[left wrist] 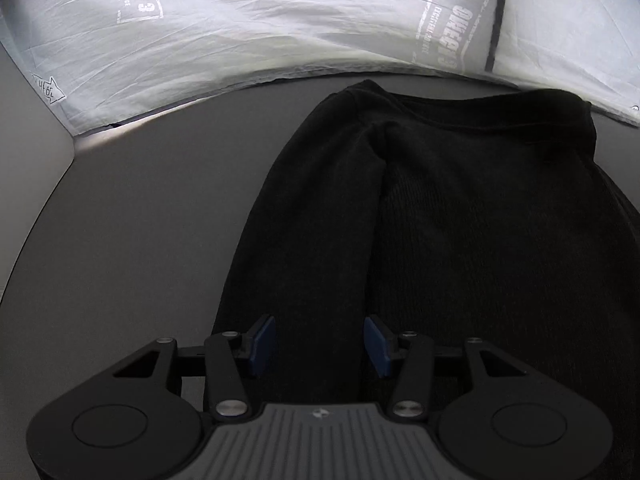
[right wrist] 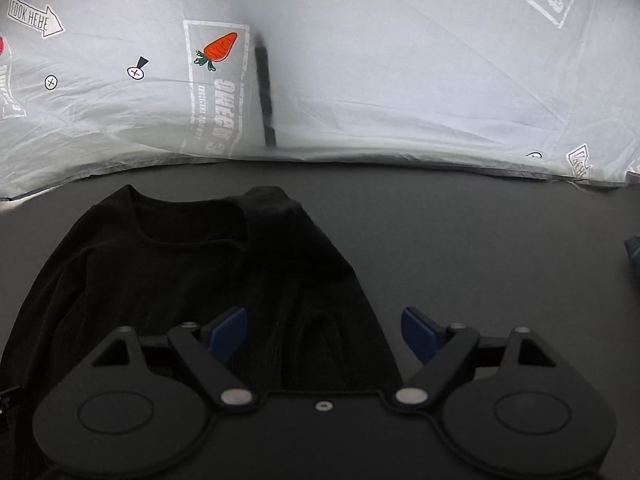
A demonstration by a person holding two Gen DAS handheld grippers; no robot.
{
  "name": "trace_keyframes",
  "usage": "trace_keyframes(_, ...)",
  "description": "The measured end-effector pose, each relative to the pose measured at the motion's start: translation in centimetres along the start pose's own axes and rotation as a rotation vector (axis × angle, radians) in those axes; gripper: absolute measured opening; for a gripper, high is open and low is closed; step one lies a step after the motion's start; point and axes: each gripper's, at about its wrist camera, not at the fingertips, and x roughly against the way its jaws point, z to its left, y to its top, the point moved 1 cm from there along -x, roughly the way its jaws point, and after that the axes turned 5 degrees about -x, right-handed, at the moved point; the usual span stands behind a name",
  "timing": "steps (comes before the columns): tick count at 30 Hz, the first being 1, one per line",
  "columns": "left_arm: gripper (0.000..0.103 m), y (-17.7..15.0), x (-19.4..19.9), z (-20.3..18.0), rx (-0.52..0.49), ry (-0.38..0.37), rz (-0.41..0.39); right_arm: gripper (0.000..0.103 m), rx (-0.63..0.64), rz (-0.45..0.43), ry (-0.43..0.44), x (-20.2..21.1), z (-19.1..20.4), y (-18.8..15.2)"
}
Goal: Fold clothes
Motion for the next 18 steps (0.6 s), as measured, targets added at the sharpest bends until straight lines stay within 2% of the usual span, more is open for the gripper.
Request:
trace_keyframes(3,0.051,-4.3,2.7,0.1,0.019,-0.02,0.059,0.085,0.0,0.021,-0.013,4.2,-1.2,-4.2)
trace_keyframes(5,0.051,-6.4,4.1,0.0,0.04,-0.035,0.078,0.084,-0.004,0.06,0.032,6.6,-1.7,-7.7)
trace_keyframes(7,0.051,-7.9,5.3,-0.1,0.062,-0.059,0.076,0.077,0.017,0.118,0.067,8.5,-1.9,-11.5)
trace_keyframes(10,0.051,-9.7,7.1,-0.2,0.065,-0.082,0.051,0.067,0.088,0.205,0.079,10.4,-1.5,-16.9)
trace_keyframes(12,0.051,-10.6,8.1,-0.3,0.052,-0.082,0.035,0.063,0.147,0.236,0.075,11.6,-0.9,-19.3)
trace_keyframes(14,0.051,-11.3,8.7,-0.5,0.026,-0.08,0.024,0.06,0.222,0.244,0.069,12.7,0.0,-21.2)
trace_keyframes(18,0.051,-13.0,9.3,-1.2,-0.074,-0.044,0.016,0.06,0.43,0.184,0.009,14.1,1.7,-23.6)
